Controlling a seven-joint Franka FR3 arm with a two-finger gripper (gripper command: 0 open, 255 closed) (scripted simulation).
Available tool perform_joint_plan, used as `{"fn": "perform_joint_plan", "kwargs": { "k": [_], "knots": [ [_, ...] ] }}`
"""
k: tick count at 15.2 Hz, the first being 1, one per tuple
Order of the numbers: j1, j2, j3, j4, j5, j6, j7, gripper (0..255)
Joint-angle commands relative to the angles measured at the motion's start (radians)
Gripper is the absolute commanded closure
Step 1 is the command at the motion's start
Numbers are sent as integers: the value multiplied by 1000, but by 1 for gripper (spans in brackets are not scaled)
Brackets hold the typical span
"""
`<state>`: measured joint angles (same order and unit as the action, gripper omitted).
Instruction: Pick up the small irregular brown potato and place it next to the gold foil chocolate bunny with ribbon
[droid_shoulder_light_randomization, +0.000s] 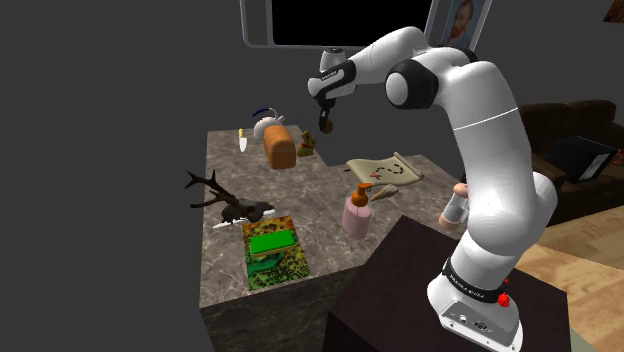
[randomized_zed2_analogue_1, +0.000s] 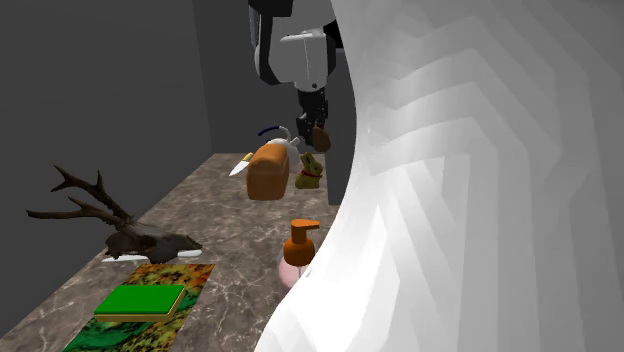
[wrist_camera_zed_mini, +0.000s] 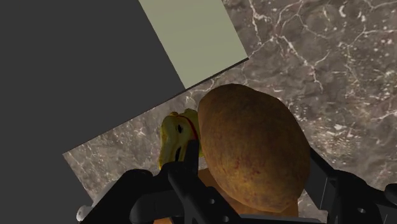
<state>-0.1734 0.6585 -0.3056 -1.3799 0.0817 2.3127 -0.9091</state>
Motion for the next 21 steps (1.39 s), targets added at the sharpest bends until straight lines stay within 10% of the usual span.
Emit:
{"fn": "perform_joint_plan", "kwargs": {
  "k": [1,21],
  "knots": [
    [-5,21,4,8,5,13,-1,255],
    [-19,156,28,-43,30,197,1,255]
  ]
}}
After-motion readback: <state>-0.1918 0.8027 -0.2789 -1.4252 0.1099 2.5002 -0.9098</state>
